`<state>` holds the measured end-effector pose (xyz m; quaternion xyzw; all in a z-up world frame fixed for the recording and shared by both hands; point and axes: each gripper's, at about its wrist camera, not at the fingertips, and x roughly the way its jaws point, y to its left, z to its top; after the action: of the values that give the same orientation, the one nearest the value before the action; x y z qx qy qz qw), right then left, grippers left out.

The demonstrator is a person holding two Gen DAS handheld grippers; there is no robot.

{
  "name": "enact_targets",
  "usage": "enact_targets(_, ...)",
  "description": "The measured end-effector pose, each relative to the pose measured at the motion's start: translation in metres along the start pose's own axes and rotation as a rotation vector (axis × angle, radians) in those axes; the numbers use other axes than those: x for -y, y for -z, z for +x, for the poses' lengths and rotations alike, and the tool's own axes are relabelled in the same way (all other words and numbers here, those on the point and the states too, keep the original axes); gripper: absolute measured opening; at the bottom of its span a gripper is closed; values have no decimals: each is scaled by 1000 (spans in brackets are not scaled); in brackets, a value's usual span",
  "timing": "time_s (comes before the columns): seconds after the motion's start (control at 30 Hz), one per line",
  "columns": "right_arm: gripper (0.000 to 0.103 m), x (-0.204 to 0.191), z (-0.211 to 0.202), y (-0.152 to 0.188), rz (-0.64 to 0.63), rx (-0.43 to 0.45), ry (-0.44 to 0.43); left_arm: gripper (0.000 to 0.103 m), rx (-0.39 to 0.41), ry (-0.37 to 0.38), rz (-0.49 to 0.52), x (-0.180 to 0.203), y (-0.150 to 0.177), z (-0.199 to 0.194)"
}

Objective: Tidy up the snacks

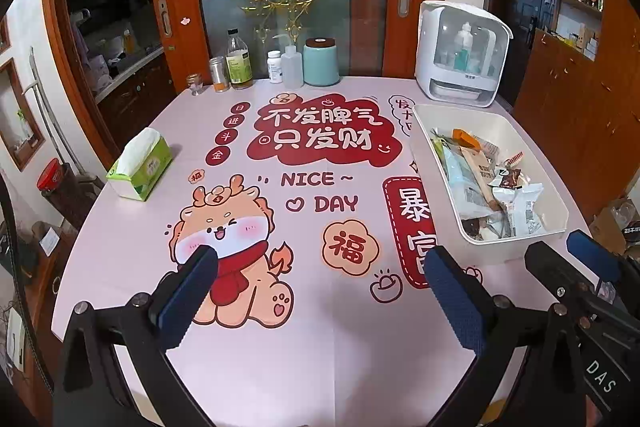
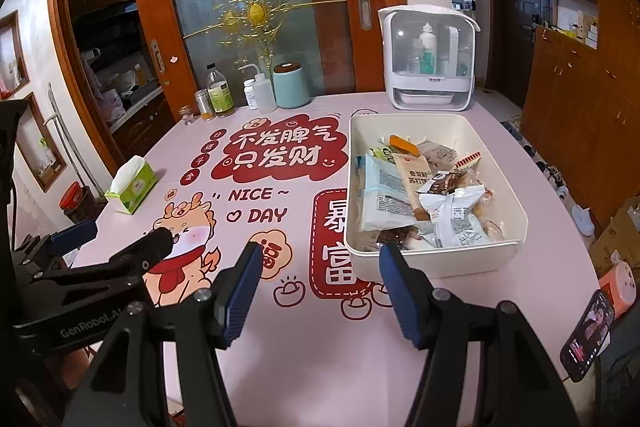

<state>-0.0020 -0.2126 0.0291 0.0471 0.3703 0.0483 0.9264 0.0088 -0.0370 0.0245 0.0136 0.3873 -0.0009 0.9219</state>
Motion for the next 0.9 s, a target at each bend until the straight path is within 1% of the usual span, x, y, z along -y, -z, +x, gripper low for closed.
enact_targets(0.27, 61, -2, 1, -1, -2, 4, -1, 102, -3, 2, 3, 0, 0, 3)
enact_targets(0.63, 61, -6, 3, -3, -11, 2, -4, 102, -36, 12, -14, -4, 3, 13)
enact_targets(0.9, 61, -6, 6, -2, -4, -10, -9, 102, -44, 15, -11, -6, 4, 14)
